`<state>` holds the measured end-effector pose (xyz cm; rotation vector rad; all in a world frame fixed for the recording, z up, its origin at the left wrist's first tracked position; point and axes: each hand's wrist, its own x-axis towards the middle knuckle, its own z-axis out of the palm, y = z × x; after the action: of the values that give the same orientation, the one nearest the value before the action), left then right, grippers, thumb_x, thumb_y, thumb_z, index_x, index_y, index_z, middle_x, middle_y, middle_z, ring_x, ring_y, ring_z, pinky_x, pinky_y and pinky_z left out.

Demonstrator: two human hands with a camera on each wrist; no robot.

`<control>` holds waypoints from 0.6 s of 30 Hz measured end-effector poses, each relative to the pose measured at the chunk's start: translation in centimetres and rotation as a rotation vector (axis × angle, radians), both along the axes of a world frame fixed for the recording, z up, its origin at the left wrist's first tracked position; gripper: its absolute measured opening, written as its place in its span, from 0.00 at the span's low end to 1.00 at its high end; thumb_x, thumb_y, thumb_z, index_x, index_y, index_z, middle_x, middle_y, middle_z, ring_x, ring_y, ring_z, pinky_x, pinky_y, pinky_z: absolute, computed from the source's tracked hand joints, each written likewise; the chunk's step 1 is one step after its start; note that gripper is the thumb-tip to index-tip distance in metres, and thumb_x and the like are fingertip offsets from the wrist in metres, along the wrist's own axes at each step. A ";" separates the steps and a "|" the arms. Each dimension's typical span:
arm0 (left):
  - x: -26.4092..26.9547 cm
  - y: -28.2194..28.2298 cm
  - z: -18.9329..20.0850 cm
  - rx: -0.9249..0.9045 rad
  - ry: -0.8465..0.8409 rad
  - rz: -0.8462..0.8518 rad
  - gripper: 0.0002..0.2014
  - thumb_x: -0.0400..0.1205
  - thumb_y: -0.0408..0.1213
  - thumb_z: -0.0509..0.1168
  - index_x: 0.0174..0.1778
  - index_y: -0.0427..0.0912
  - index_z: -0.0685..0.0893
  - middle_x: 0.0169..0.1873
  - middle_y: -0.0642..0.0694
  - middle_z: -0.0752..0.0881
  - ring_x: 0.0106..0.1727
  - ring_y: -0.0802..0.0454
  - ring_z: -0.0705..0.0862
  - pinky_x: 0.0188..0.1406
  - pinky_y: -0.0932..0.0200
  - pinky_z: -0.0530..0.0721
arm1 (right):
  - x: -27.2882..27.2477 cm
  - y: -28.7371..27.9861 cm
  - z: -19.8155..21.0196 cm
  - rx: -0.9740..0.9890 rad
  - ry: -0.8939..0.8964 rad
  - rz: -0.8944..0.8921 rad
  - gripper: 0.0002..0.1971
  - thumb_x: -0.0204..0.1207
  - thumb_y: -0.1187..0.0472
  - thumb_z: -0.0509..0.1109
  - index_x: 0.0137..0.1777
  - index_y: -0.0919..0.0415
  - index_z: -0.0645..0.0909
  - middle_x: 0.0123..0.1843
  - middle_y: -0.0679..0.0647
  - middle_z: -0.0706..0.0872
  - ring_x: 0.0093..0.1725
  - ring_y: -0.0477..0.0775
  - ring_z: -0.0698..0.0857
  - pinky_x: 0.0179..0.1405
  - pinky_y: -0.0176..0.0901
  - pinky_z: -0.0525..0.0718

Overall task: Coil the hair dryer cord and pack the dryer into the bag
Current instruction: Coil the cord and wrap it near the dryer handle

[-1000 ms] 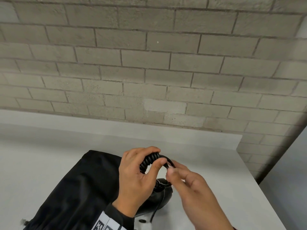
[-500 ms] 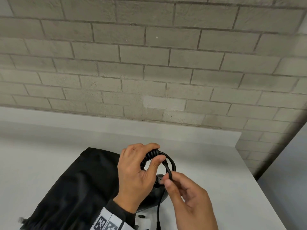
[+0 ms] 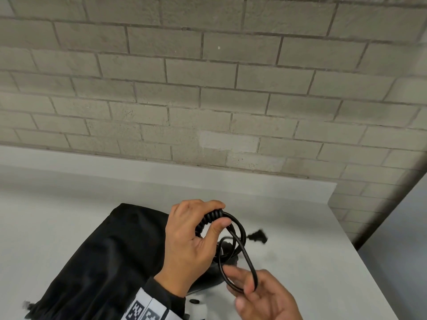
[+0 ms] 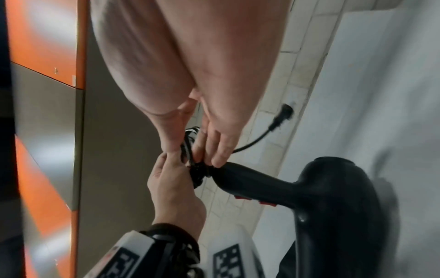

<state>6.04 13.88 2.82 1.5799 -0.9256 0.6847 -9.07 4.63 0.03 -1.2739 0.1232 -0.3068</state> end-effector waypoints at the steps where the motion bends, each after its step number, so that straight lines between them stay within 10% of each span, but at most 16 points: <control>1: -0.1 -0.1 0.0 0.008 -0.006 -0.003 0.11 0.83 0.57 0.64 0.53 0.56 0.84 0.43 0.60 0.85 0.50 0.59 0.82 0.47 0.44 0.81 | -0.2 0.0 -0.1 -0.003 -0.003 -0.038 0.21 0.49 0.45 0.89 0.32 0.56 0.84 0.52 0.67 0.91 0.58 0.63 0.90 0.54 0.38 0.86; 5: -0.1 -0.2 -0.2 0.012 0.006 -0.004 0.11 0.83 0.57 0.64 0.54 0.57 0.84 0.44 0.60 0.85 0.50 0.60 0.82 0.48 0.44 0.82 | -0.4 -0.5 0.0 0.116 0.004 -0.132 0.24 0.42 0.42 0.90 0.31 0.56 0.86 0.36 0.77 0.88 0.44 0.72 0.91 0.45 0.46 0.89; 9: 0.3 -0.2 -0.2 0.008 -0.001 0.001 0.11 0.83 0.57 0.64 0.54 0.56 0.83 0.46 0.61 0.85 0.50 0.61 0.82 0.48 0.44 0.82 | -0.7 -0.9 -0.5 0.273 0.011 -0.170 0.30 0.40 0.41 0.90 0.33 0.64 0.87 0.17 0.66 0.72 0.23 0.70 0.83 0.30 0.50 0.87; 18: 0.4 -0.2 -0.1 -0.003 0.058 -0.055 0.12 0.82 0.58 0.65 0.54 0.57 0.84 0.50 0.64 0.86 0.52 0.59 0.85 0.49 0.47 0.84 | -2.3 -1.7 1.3 0.319 0.054 -0.244 0.36 0.33 0.45 0.92 0.31 0.74 0.83 0.18 0.57 0.64 0.16 0.48 0.64 0.19 0.40 0.63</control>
<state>6.49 13.72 2.74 1.5580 -0.9212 0.5989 -11.32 2.92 1.28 -0.9511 0.3616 -0.4430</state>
